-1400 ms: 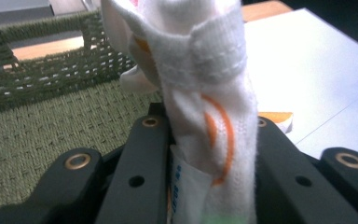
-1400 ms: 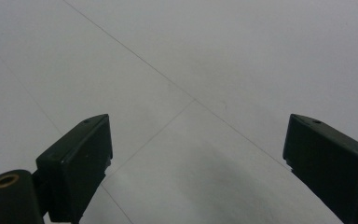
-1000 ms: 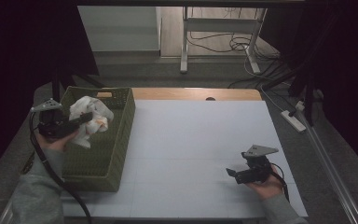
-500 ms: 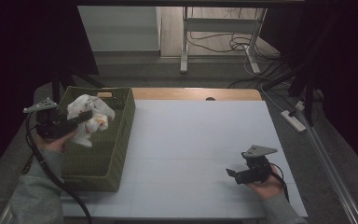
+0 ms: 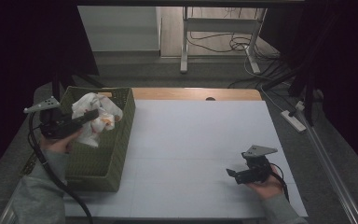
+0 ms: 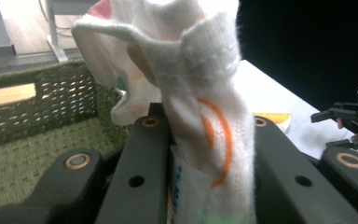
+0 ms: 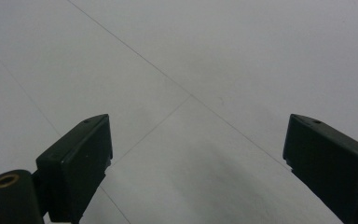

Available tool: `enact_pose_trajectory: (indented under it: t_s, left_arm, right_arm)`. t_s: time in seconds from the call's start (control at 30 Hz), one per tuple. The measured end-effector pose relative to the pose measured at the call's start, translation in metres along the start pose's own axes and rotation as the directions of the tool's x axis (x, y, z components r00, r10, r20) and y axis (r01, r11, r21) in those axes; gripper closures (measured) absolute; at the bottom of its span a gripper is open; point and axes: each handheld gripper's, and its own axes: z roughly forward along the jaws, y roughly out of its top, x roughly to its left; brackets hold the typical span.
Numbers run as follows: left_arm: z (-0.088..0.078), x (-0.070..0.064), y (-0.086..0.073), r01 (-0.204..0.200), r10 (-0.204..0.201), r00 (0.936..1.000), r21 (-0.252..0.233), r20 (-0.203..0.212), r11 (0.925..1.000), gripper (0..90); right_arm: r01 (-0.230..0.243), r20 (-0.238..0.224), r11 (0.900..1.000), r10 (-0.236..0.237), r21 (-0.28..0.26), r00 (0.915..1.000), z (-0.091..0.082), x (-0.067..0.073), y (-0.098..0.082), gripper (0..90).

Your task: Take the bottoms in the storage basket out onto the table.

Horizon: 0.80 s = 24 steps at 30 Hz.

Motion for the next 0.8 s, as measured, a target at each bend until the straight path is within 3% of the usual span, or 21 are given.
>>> enact_pose_trajectory:
  t_s: [0.3, 0.4, 0.8]
  left_arm:
    - [0.002, -0.009, 0.003, -0.012, 0.013, 0.9994, -0.014, 0.032, 0.9998, 79.0]
    - [0.004, -0.012, 0.003, -0.006, 0.008, 0.9976, -0.033, 0.069, 0.9994, 79.0]
    - [0.011, -0.028, 0.007, -0.038, 0.041, 0.9951, -0.035, 0.09, 0.9986, 79.0]
  right_arm:
    - [-0.001, 0.0, 1.0, 0.001, 0.0, 1.0, 0.0, 0.0, 0.0, 8.3]
    - [-0.001, -0.001, 1.0, 0.001, 0.0, 1.0, 0.0, 0.0, 0.0, 8.3]
    - [-0.001, -0.001, 1.0, 0.001, -0.002, 1.0, 0.0, 0.0, 0.0, 8.3]
